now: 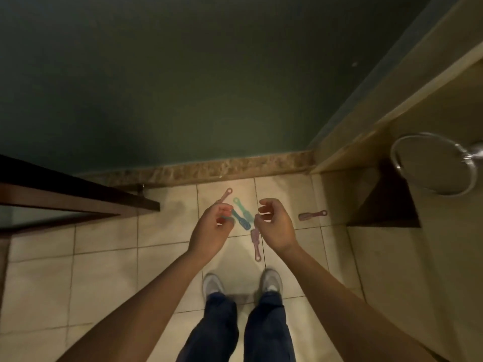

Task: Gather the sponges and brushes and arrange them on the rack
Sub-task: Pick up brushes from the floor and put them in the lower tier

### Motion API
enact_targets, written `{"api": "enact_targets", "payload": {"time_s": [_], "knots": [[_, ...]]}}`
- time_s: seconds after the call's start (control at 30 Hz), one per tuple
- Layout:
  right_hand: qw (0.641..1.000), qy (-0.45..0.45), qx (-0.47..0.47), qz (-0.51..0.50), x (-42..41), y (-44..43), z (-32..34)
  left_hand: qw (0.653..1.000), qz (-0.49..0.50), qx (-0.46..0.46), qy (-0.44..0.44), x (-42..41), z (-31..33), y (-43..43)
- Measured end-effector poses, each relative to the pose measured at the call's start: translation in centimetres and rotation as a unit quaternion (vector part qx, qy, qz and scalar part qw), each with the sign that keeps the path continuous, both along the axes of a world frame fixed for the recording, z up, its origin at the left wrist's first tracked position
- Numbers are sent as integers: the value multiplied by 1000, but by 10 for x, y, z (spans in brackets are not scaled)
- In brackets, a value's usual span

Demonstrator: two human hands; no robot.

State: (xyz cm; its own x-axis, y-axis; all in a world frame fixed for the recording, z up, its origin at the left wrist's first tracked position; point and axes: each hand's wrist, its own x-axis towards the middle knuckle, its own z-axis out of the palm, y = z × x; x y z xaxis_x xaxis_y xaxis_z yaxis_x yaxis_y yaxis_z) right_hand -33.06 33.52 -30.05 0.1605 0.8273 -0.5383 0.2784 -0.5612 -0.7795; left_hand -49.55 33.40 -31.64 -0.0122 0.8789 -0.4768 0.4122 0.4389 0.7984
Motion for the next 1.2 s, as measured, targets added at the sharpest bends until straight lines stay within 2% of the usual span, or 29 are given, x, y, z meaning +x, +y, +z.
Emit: {"api": "enact_targets", "payload": {"time_s": [0.37, 0.47, 0.6, 0.73, 0.93, 1.1, 1.2], "knots": [[986, -59, -47, 146, -25, 17, -298, 996, -39, -24, 73, -35, -284, 14], [977, -94, -45, 189, -27, 26, -370, 987, -101, -7, 129, -42, -353, 25], [947, -180, -37, 263, -26, 33, -445, 954, -214, 22, 208, -49, -425, 33], [913, -248, -26, 322, -24, 32, -490, 918, -270, 68, 284, -50, -470, 33], [871, -316, 5, 377, -25, 32, -516, 862, -316, 144, 370, -47, -498, 32], [829, -394, 19, 396, -29, 34, -520, 821, -363, 138, 418, -45, -503, 32], [821, -410, 24, 397, -30, 37, -523, 810, -375, 136, 429, -41, -506, 29]]}}
